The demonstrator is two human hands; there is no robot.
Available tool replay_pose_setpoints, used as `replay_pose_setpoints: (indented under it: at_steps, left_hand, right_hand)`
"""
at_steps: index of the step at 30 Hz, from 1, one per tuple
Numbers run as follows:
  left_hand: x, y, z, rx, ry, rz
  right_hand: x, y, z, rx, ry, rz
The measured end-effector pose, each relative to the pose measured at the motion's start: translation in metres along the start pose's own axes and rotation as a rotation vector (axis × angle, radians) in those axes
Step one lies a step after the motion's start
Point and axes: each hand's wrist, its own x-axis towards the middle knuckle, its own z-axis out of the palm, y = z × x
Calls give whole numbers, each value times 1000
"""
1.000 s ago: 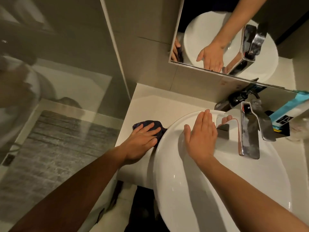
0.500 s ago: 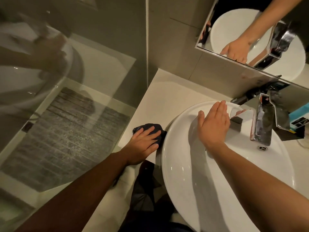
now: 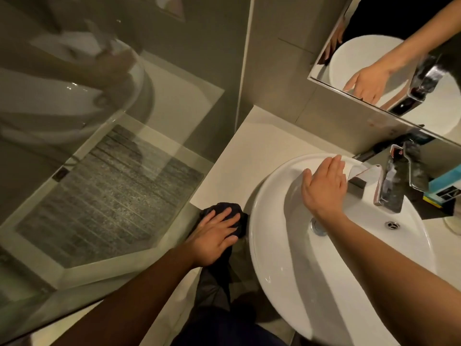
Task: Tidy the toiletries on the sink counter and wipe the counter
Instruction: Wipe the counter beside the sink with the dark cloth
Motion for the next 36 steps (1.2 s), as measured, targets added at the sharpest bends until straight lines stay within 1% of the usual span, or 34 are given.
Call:
replay_pose_setpoints:
  at_steps: [2,4,5,7,9,12,14,17,20,26,28,33,34,35,36]
  left_hand:
    - [-12,9,1,-66,-24,-29]
    - [-23,21,-3,-255,-41,-116]
    - [-28,28,-6,-427,-36,-199]
    - [-41,41,-15,-864,25,-379]
    - [-53,53,-24,-1207,101,-499]
    - [-72,70,-36,-1546,123,-551]
    - [-86,80,-43,-1680,111,-539]
    - [-102,97,-54,-1764,107,-498]
    - [-113,119,-73,-1773,80,-405]
    - [-117,160,-118,-1566,-77,-207]
    - [-113,169,-132,-1514,-142,-176]
    - [-96,194,-166,-1293,-349,-113]
    - [-92,194,-169,-1329,-386,-89]
    - [-89,193,-170,-1432,-409,-62]
    - [-85,189,-166,-1609,-425,-39]
  right_hand:
    - [-19,-4,-4,-13,2,-92]
    - [-44,-10,-6,26,-18,-163]
    - [-58,-12,-7,69,-41,-187]
    - [-90,-14,-11,187,-93,-226]
    - [-122,-10,-19,346,-184,-245]
    - [-168,2,-35,536,-363,-203]
    - [-192,10,-45,583,-421,-175]
    - [-218,15,-65,624,-438,-188]
    - [-232,13,-97,688,-455,-244]
    - [-242,14,-150,870,-536,-365]
    - [-246,18,-163,992,-584,-354]
    - [-264,28,-180,1297,-734,-258]
    - [-268,29,-182,1386,-758,-228]
    - [-272,29,-184,1478,-757,-204]
    - [-275,28,-186,1573,-739,-170]
